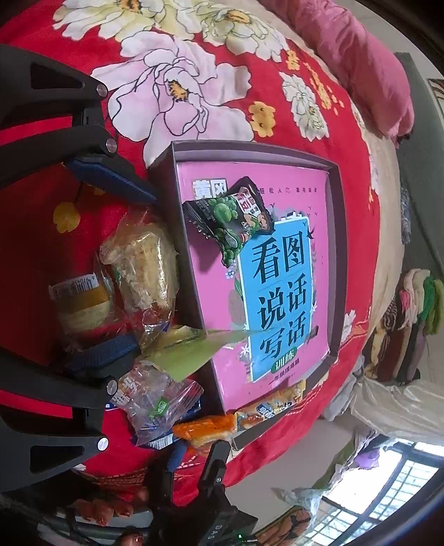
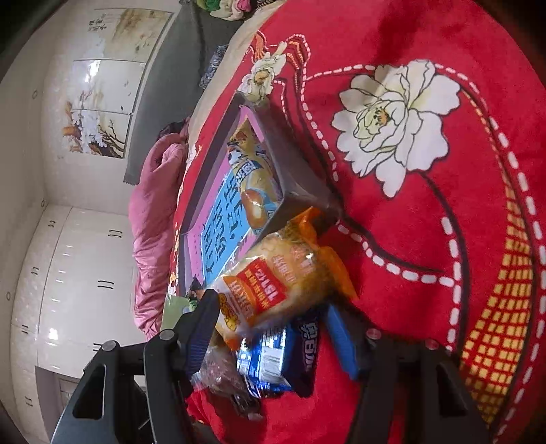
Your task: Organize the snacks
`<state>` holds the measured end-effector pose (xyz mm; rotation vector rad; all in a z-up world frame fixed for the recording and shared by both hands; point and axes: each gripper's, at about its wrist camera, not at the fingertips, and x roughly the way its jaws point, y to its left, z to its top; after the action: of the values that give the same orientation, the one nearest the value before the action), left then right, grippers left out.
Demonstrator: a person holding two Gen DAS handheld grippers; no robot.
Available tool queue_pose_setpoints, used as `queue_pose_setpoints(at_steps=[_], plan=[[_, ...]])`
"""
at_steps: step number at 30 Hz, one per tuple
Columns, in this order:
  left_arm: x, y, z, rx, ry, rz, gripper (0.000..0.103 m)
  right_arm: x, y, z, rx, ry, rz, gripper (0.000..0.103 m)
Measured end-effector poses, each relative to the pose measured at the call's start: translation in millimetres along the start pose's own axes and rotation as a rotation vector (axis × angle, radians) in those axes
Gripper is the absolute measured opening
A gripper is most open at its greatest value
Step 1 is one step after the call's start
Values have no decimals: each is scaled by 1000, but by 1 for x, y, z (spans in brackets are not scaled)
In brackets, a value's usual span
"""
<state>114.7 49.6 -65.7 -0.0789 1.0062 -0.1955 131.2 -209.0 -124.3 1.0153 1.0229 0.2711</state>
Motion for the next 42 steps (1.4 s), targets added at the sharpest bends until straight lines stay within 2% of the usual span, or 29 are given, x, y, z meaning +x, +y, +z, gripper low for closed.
queue_pose_setpoints(at_steps=[5,9,16,20,25,31,35,42], plan=[[1,-1,-1,-4,6,1,77,7,-2,5,37,-19,11,62],[1,-1,-1,-9,4,5,77,3,-10,6,55,-40,18,43],[-2,6,1,-45,-10,-11,76,-16,-14,6,53,-102,-10,35],[-1,5,4,-51,-14,-8,75,-27,-1,5,-33,-128,-49,30],[3,5,7,-72,-12,-5,75,-34,32,-1,-220,-162,-108,26],[2,3,6,-82,-19,-8,54,-36,66,-18,-434,-185,-150,24],[-2,3,5,-78,-24,-18,50,-38,81,-28,-524,-203,-162,24],[-15,14,3,-135,-39,-69,48,-41,90,-35,-579,-211,-155,24]])
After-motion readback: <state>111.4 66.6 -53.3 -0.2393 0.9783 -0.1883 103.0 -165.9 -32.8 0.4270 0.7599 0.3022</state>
